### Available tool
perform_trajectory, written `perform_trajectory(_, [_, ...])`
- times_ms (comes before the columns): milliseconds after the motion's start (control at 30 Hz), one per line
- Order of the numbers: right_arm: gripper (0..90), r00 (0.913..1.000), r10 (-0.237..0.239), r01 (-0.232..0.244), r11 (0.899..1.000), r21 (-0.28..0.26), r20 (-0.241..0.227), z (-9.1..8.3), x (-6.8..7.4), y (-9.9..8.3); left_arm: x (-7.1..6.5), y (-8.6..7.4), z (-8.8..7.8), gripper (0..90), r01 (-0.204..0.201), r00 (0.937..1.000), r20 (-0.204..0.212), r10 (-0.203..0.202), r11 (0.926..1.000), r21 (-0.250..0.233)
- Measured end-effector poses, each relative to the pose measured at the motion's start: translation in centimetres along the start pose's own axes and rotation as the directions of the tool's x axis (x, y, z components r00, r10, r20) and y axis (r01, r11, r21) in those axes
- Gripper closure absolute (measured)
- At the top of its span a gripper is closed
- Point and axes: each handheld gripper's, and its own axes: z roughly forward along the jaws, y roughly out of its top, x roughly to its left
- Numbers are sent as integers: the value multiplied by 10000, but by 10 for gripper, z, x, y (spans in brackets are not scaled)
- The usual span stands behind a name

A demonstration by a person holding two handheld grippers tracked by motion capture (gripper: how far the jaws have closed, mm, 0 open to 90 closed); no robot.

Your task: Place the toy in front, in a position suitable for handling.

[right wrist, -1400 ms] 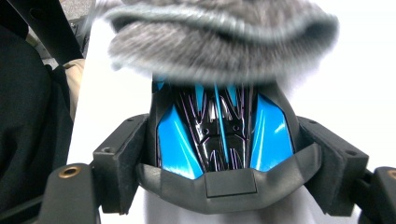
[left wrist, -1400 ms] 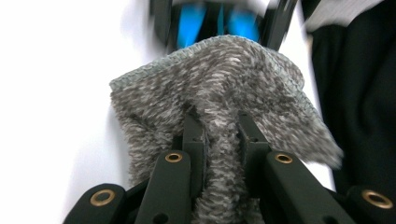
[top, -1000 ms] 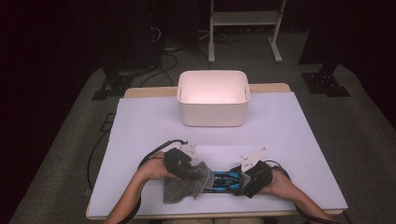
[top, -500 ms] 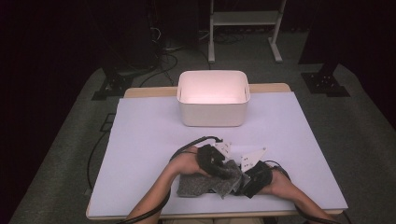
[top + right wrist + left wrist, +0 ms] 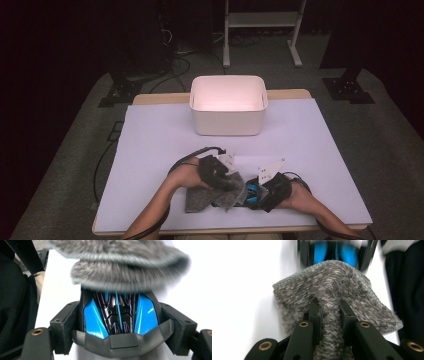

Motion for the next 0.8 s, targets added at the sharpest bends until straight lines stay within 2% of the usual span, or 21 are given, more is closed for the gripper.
perform_trajectory(33, [224, 10000, -26, 26, 10000, 0, 14, 0, 0, 0, -1, -8, -3, 757, 138, 9999, 44, -138, 9998, -140])
perform_trajectory(133, [224, 10000, -3, 3, 10000, 14, 3, 0, 0, 0, -5, -29, -13, 756, 428, 9987, -292, -422, 9989, 197])
perform_trajectory(267, [224, 10000, 6, -6, 10000, 22, 21, 0, 0, 0, -4, -56, -34, 757, 1035, 9923, -715, -1014, 9943, 261])
perform_trajectory(400, [225, 10000, -5, 5, 10000, 36, 36, 0, 0, 0, -3, -79, -62, 757, 1511, 9819, -1167, -1490, 9885, 87])
perform_trajectory(467, [224, 10000, -9, 9, 10000, 54, 37, 0, 0, 0, -3, -90, -75, 757, 1827, 9734, -1399, -1814, 9832, -37])
perform_trajectory(567, [225, 10000, -9, 9, 10000, 49, 28, 0, 0, 0, -4, -103, -91, 757, 2092, 9632, -1717, -2070, 9778, -54])
perform_trajectory(700, [224, 10000, -2, 2, 10000, 56, 29, 0, 0, 0, -6, -117, -106, 757, 2380, 9511, -2021, -2336, 9713, -27])
perform_trajectory(733, [224, 10000, -3, 3, 10000, 58, 32, 0, 0, 0, -5, -122, -109, 756, 2541, 9450, -2106, -2503, 9671, -94])
perform_trajectory(800, [224, 10000, -5, 5, 10000, 63, 42, 0, 0, 1, -5, -130, -110, 756, 2656, 9402, -2161, -2633, 9639, -191])
